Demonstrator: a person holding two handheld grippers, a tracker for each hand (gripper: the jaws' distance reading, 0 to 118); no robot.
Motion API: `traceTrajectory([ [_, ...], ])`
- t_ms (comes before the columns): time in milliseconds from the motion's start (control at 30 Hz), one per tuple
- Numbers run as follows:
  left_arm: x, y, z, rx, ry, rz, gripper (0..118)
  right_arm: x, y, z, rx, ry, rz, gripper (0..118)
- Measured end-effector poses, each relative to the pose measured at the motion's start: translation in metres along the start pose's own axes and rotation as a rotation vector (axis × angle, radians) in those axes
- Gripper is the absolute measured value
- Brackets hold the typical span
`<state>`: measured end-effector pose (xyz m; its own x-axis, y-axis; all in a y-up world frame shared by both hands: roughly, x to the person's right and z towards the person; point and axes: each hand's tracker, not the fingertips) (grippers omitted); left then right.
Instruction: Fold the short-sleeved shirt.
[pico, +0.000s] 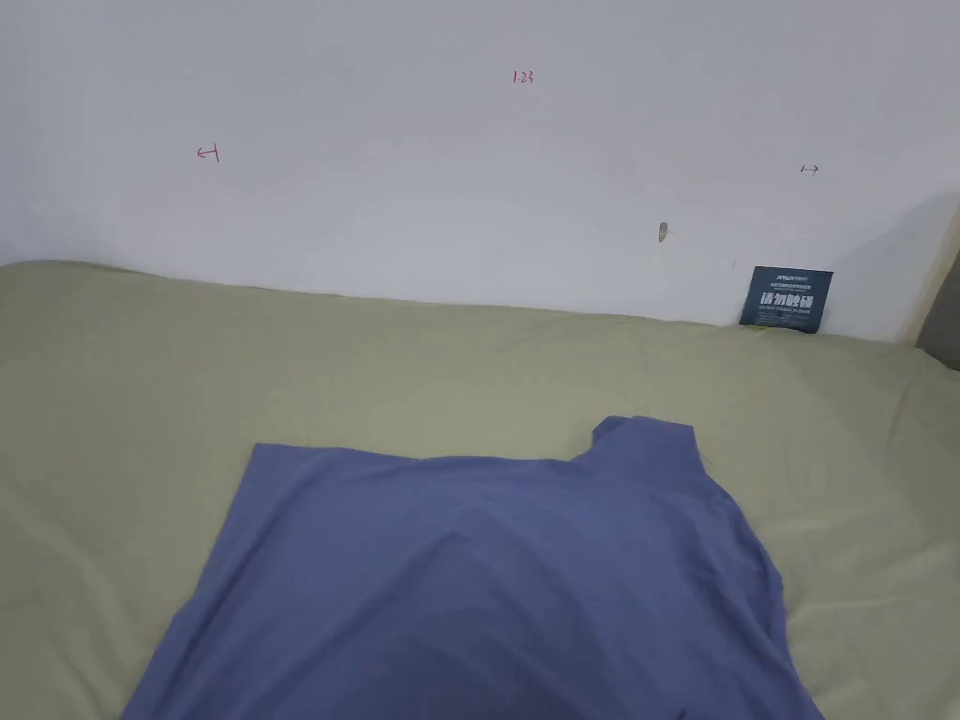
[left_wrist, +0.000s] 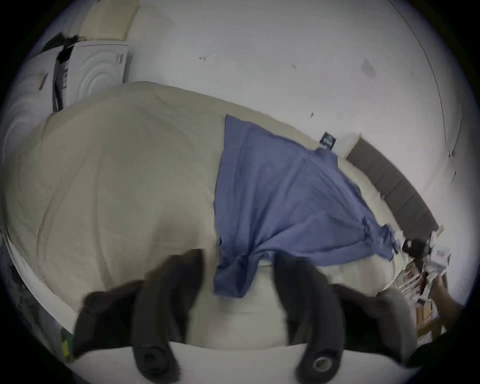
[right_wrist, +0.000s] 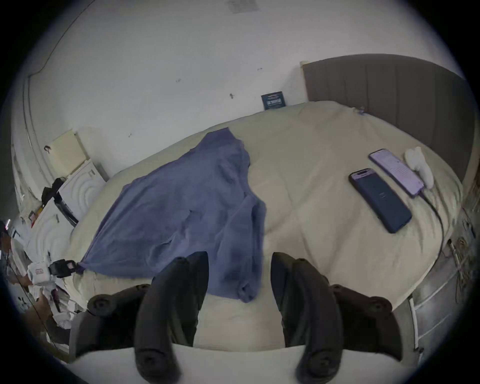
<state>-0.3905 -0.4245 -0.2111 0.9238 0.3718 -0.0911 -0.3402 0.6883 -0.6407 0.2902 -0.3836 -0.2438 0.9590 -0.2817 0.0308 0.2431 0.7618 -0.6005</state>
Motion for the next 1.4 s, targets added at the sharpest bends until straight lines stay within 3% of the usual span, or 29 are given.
traceTrajectory([
  [67,0.01,0.011,0.013,0.054,-0.006,-0.018,91,-0.008,0.009,0.015,0.063,0.009,0.021,55],
  [200,0.069,0.041,0.032,0.134,0.02,-0.076,91,-0.042,0.028,0.034,0.153,-0.01,0.121,55],
  [367,0.162,0.05,0.025,0.182,0.144,-0.251,90,-0.1,0.036,0.027,0.188,-0.056,0.24,54],
  [433,0.187,0.039,0.013,0.172,0.233,-0.277,74,-0.123,0.031,0.022,0.192,-0.087,0.273,51],
  [467,0.201,0.029,0.011,0.169,0.254,-0.273,55,-0.133,0.024,0.019,0.193,-0.101,0.277,47],
  [500,0.215,0.019,0.009,0.178,0.237,-0.267,35,-0.139,0.02,0.019,0.185,-0.09,0.268,21],
  [533,0.225,0.008,0.008,0.177,0.209,-0.263,23,-0.146,0.014,0.019,0.172,-0.067,0.266,21],
  [567,0.236,-0.004,0.005,0.178,0.186,-0.261,23,-0.151,0.004,0.017,0.15,-0.07,0.283,7],
  [600,0.243,-0.017,0.004,0.184,0.185,-0.266,0,-0.154,-0.007,0.016,0.145,-0.071,0.292,0],
  [667,0.251,-0.039,0.0,0.137,0.143,-0.277,0,-0.159,-0.025,0.014,0.093,-0.01,0.313,0],
  [933,0.218,-0.062,0.009,0.073,0.169,-0.23,0,-0.159,-0.044,0.02,0.036,0.03,0.313,0],
  [1067,0.156,-0.04,0.021,0.095,0.266,-0.064,0,-0.145,-0.029,0.024,0.063,0.037,0.297,0],
  [1133,0.125,-0.032,0.024,0.099,0.349,0.019,21,-0.138,-0.017,0.026,0.08,0.025,0.303,0],
  [1167,0.112,-0.03,0.023,0.097,0.363,0.056,43,-0.133,-0.014,0.025,0.08,0.017,0.305,0],
  [1200,0.097,-0.028,0.021,0.079,0.371,0.099,76,-0.126,-0.01,0.023,0.081,0.011,0.304,0],
  [1233,0.089,-0.025,0.016,0.042,0.362,0.133,89,-0.119,-0.004,0.022,0.078,0.012,0.3,0],
  [1333,0.07,-0.022,0.0,-0.037,0.328,0.224,90,-0.103,0.008,0.016,0.077,-0.015,0.288,0],
  [1400,0.07,-0.018,-0.016,-0.045,0.34,0.192,90,-0.094,0.016,0.012,0.066,-0.039,0.275,0],
])
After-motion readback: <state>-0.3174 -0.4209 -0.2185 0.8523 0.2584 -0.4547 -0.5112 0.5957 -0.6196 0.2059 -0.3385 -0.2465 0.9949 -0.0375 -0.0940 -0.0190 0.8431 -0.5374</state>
